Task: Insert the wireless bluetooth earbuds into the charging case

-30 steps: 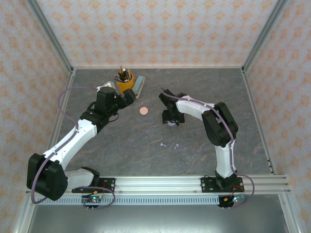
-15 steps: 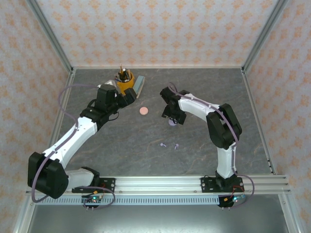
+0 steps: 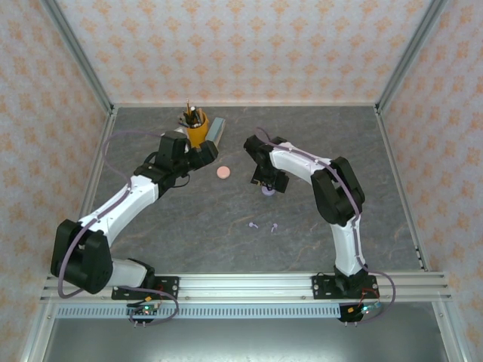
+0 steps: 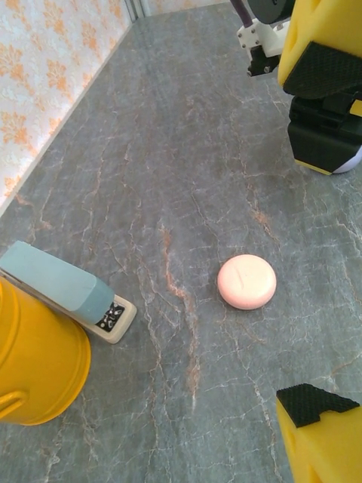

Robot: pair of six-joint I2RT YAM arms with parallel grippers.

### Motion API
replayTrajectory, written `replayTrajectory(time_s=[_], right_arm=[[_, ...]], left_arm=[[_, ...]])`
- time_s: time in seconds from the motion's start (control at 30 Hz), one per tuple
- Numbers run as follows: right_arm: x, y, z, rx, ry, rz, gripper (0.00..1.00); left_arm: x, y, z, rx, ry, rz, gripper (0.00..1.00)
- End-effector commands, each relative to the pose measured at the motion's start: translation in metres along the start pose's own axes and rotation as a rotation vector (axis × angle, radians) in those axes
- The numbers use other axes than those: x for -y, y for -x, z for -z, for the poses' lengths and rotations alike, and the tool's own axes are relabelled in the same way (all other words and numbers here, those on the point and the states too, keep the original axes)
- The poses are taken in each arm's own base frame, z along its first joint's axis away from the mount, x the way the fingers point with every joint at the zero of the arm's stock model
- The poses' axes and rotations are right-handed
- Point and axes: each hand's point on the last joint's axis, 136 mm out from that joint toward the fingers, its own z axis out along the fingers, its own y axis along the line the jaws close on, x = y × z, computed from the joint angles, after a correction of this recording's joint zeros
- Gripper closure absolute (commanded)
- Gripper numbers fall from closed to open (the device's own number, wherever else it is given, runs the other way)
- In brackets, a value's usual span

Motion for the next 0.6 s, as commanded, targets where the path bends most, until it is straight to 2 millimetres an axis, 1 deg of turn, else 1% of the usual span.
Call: replayTrajectory(time_s=[0.0,0.3,0.57], right_arm=[[0.005,-0.002,-0.003,-0.002,-0.045,0.026,0.29],[-0.001,-0.007,-0.013,-0.028,-0.023,0.033,0.32],[0.000,-0.009,-0.020,-0.031,-0.027,0.042,0.38]], left_arm=[[0.013,0.003,-0.005,0.011,-0.056,-0.031,0.00],[0.019,-0.009,-0.020,-0.017,-0.091,-0.046,0.00],[0.025,-0.021,-0.026,-0.031,-0.129,-0.067,0.00]])
